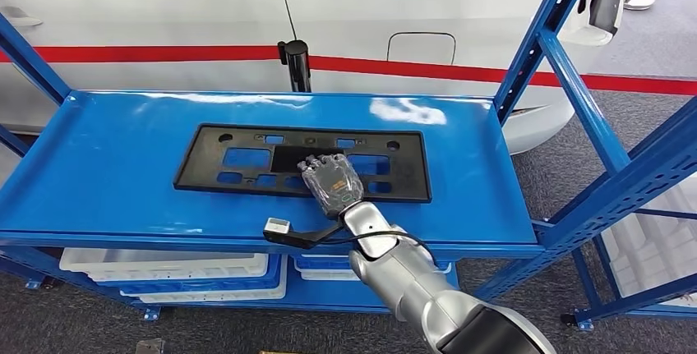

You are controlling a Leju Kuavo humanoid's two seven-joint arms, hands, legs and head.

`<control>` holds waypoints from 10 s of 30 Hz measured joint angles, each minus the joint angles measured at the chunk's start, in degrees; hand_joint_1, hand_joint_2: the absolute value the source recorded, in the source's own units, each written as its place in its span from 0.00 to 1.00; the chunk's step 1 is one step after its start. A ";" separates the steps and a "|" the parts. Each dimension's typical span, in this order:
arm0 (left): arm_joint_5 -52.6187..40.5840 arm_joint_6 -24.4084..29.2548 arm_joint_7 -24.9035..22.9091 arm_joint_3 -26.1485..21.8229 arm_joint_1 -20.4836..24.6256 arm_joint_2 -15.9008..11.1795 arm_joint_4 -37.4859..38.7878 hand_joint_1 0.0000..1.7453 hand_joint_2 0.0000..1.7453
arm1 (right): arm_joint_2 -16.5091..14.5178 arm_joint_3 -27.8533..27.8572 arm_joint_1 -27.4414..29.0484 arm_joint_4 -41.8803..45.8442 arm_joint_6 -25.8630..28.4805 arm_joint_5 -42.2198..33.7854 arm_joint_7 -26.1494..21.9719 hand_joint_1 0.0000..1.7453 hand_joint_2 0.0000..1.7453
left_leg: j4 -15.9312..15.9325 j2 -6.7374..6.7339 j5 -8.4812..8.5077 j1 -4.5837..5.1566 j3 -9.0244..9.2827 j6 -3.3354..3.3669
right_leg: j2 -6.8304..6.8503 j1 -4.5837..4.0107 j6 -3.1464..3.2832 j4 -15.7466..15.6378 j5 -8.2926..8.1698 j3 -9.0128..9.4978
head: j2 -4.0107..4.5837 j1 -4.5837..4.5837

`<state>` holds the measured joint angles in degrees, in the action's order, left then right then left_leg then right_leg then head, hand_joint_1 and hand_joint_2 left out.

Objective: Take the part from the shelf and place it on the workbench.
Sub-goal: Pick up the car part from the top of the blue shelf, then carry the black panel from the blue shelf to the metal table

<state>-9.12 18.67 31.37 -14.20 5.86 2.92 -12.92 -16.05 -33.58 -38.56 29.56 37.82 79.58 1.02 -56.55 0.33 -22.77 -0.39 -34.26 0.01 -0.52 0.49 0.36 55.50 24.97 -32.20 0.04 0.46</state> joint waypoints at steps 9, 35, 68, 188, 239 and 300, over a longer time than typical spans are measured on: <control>-0.01 0.18 1.24 -1.57 -1.49 -0.01 0.36 0.00 0.75 | 2.20 6.91 7.48 28.83 0.11 -33.60 -17.61 1.00 1.00 | 0.00 0.00 -0.02 0.00 -0.07 0.00 | 0.00 0.01 0.00 -0.01 0.01 -0.10 | -0.01 0.00; -1.45 1.94 2.05 -3.95 -1.53 -0.21 0.68 0.00 1.00 | 11.73 5.58 21.11 69.38 -11.91 -66.55 -28.53 1.00 1.00 | 0.00 0.02 -0.05 -0.03 -0.30 0.02 | 0.00 0.00 0.00 -0.01 0.01 -0.29 | -0.01 0.00; 0.29 1.10 1.11 -6.38 -1.05 -0.51 0.80 0.00 1.00 | 15.39 3.94 21.65 67.56 -15.88 -70.98 -28.97 1.00 1.00 | -3.61 -0.20 -1.54 -2.05 -2.74 -1.27 | 0.24 1.80 -0.62 2.57 1.32 -0.79 | -0.01 -0.19; -1.70 -1.96 3.39 -8.34 0.44 0.91 1.00 0.00 1.00 | 15.96 4.48 26.39 69.86 -13.30 -66.74 -34.78 1.00 1.00 | 0.30 -0.72 6.20 0.17 -5.50 0.95 | 0.48 0.30 -0.81 -0.24 5.49 5.18 | 0.00 -0.33; -0.87 -1.74 7.93 -9.84 -0.42 0.78 0.90 0.00 1.00 | 15.27 4.42 28.05 69.71 -16.45 -64.44 -34.52 1.00 1.00 | 1.09 -0.56 1.07 -0.19 -0.07 3.00 | 1.59 0.23 -0.62 9.13 8.95 0.22 | -0.01 -0.20; -11.39 -11.85 -4.88 -2.75 5.90 2.74 0.63 0.00 1.00 | 18.44 6.54 40.49 76.56 -15.71 -67.71 -35.43 1.00 1.00 | 0.56 0.14 0.32 0.27 0.28 3.86 | 1.90 0.01 -0.40 9.75 7.03 -2.13 | -0.01 0.03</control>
<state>-20.51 6.81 26.49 -16.94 11.76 5.66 -12.28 2.39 -27.04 1.93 106.13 22.11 11.87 -34.41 -55.99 0.48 -22.45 -0.12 -33.98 3.86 1.38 0.50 -0.04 65.25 32.01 -34.33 0.04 0.49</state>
